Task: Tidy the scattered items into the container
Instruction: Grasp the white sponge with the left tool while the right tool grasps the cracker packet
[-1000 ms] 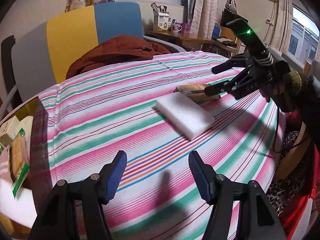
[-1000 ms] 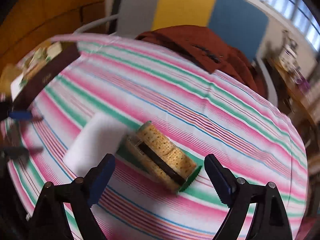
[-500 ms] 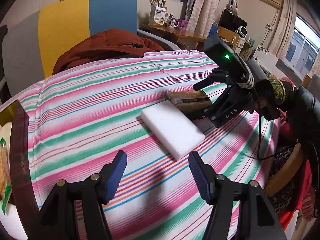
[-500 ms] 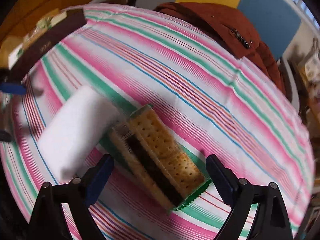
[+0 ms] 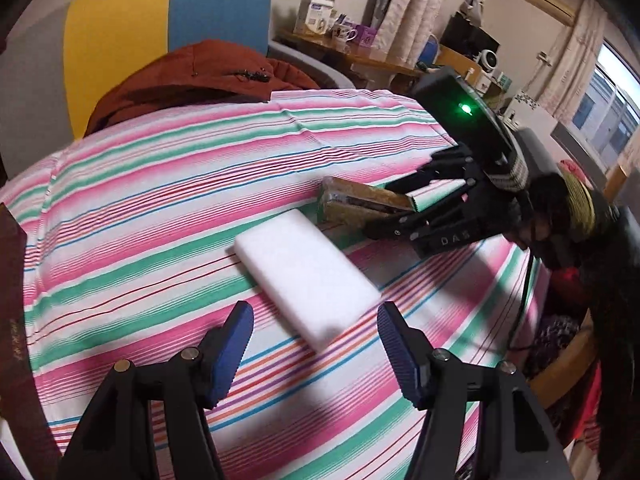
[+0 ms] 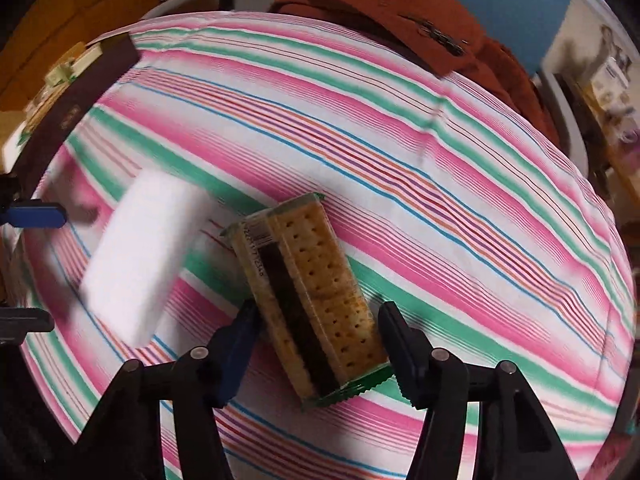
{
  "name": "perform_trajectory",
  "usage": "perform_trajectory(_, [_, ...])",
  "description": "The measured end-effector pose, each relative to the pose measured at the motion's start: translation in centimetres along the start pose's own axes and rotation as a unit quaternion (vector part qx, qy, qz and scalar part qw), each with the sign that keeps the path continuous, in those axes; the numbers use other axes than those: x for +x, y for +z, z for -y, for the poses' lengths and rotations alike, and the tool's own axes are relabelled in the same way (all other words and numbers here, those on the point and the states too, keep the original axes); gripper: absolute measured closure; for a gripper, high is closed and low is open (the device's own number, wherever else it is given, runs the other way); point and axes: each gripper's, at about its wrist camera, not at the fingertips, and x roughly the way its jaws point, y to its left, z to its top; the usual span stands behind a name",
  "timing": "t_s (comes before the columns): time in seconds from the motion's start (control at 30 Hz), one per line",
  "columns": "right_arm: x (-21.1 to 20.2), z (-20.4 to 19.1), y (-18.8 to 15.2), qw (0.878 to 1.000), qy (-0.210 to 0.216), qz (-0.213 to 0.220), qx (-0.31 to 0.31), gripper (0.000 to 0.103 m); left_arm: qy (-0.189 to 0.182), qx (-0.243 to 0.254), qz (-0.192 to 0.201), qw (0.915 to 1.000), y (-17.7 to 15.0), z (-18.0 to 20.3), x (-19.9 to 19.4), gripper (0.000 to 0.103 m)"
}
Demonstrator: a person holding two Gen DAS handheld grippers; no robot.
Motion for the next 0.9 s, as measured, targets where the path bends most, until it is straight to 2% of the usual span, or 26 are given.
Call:
perform_trajectory(0.07, [0.1,0.2,-0.1,1.000,0.000,-0.002,0.010,0.041,0.007,-0.011,-0.007,0.9999,0.7,0.1,0.6,0.036])
perform_trajectory(0.2, [0.2,0.4,-0.1,1.000,-0.013,0.000,0.013,0.034,0.018,-0.033,-0.019,0.9991,1.9,0.1,2.0,0.035])
perform_trajectory(0.37, [-0.1,0.2,-0.1,1.000,-0.023,0.014,0.000,0.034,0.029,-0.061,-0.035,0.9971,2.7,0.2,3.5,0.035])
perform_trajectory(0.47, [0.0,0.7,-0.2,1.000,-0.013,0.015,0.009,0.033,0.038,-0.070,-0.038,0.9961,3.0,0.4,3.9,0.030])
perform_trajectory(0.6, [0.3,1.3,-0.5,0.999,0.000,0.013,0.035,0.024,0.068,-0.067,-0.046,0.9943,3.4,0.7,4.6,0.030])
perform_trajectory(0.7, [0.5,1.9,-0.6,0.999,-0.005,0.011,0.046,0.013,0.087,-0.073,-0.057,0.9919,3.6,0.6,5.3,0.030])
perform_trajectory(0.83, [0.5,1.6,-0.3,0.999,-0.014,0.010,0.045,0.009,0.083,-0.097,-0.074,0.9891,3.4,-0.2,6.3,0.030])
perform_trajectory(0.9, [0.4,1.5,-0.2,0.999,-0.021,0.011,0.042,0.008,0.083,-0.097,-0.070,0.9894,3.2,-0.2,6.3,0.029])
